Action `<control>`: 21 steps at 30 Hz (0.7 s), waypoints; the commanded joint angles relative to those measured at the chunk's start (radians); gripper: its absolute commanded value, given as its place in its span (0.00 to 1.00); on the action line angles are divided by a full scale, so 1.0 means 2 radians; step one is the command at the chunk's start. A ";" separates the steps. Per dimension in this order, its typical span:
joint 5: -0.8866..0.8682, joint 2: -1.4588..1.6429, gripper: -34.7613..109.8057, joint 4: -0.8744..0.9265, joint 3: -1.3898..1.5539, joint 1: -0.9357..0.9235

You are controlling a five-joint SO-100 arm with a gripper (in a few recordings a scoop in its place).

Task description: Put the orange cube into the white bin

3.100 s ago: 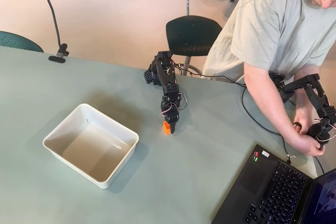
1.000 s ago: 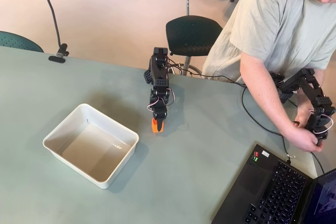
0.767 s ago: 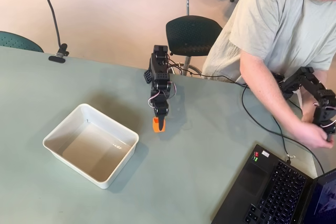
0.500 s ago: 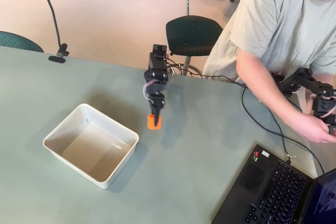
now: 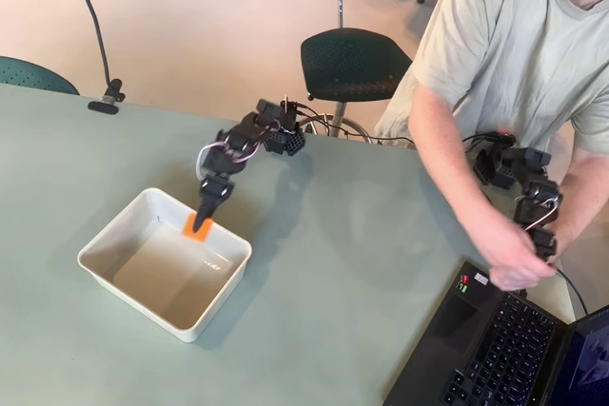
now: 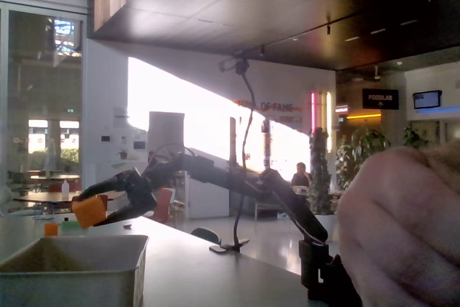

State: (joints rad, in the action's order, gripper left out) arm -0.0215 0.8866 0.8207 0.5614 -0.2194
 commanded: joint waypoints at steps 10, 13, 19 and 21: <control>-0.004 -0.008 0.64 0.003 -0.018 -0.015; -0.004 0.015 0.65 0.075 -0.025 -0.011; -0.005 0.137 0.65 0.240 -0.025 -0.008; -0.005 0.186 0.65 0.278 -0.025 -0.008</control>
State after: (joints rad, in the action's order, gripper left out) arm -0.0261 1.0937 1.2763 0.5507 -0.2454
